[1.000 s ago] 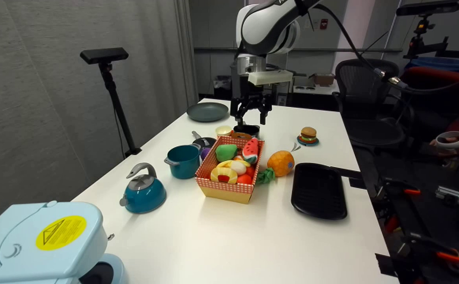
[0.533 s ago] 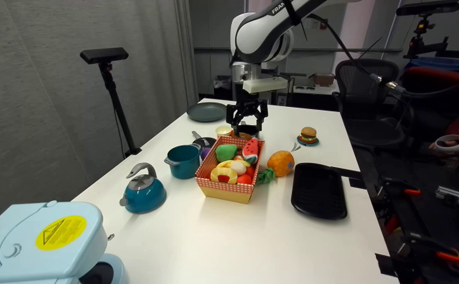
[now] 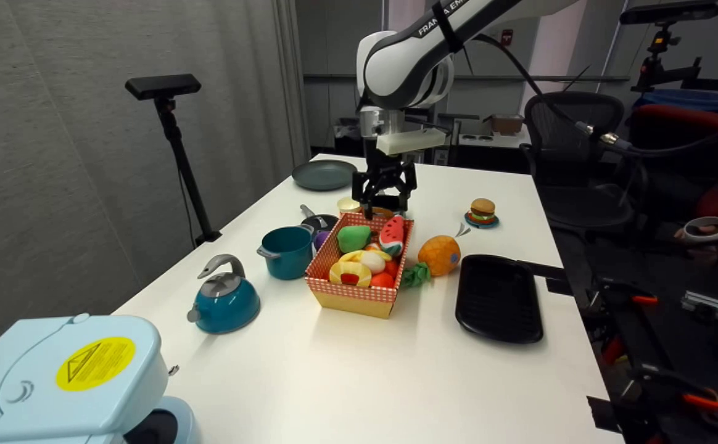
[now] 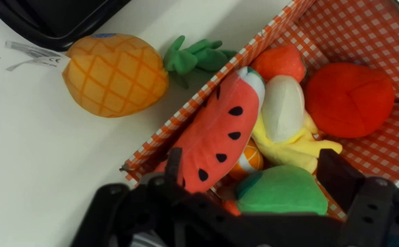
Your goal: Put the watermelon plush toy in the black pot
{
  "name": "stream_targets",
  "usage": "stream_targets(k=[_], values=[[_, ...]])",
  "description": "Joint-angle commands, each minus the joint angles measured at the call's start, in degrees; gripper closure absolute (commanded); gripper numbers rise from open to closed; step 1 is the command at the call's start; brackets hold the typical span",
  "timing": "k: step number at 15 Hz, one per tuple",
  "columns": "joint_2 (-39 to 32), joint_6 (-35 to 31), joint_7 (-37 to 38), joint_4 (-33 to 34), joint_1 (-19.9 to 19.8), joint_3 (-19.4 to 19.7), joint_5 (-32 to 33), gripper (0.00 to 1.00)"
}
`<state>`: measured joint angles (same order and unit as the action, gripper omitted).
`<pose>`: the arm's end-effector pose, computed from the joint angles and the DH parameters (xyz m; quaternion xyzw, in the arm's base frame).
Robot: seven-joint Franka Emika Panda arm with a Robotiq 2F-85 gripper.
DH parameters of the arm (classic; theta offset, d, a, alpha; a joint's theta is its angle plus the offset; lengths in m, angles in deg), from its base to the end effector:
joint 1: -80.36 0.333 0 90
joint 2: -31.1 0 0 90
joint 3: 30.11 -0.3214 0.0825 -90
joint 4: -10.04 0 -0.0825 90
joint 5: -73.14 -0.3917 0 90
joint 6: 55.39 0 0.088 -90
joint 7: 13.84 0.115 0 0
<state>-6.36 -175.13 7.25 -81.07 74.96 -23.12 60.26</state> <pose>0.6776 -0.1259 0.2340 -0.9369 0.3373 0.0770 0.0496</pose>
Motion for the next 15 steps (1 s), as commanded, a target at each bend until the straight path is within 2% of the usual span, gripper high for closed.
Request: stream_targets(k=[1, 9, 15], values=[[-2.61, -0.13, 0.9, 2.51, -0.48, 0.08, 0.02, 0.0], [-6.49, -0.77, 0.42, 4.34, -1.02, 0.17, -0.07, 0.0], [-8.54, -0.9, 0.87, 6.38, 0.0, -0.26, 0.23, 0.0]])
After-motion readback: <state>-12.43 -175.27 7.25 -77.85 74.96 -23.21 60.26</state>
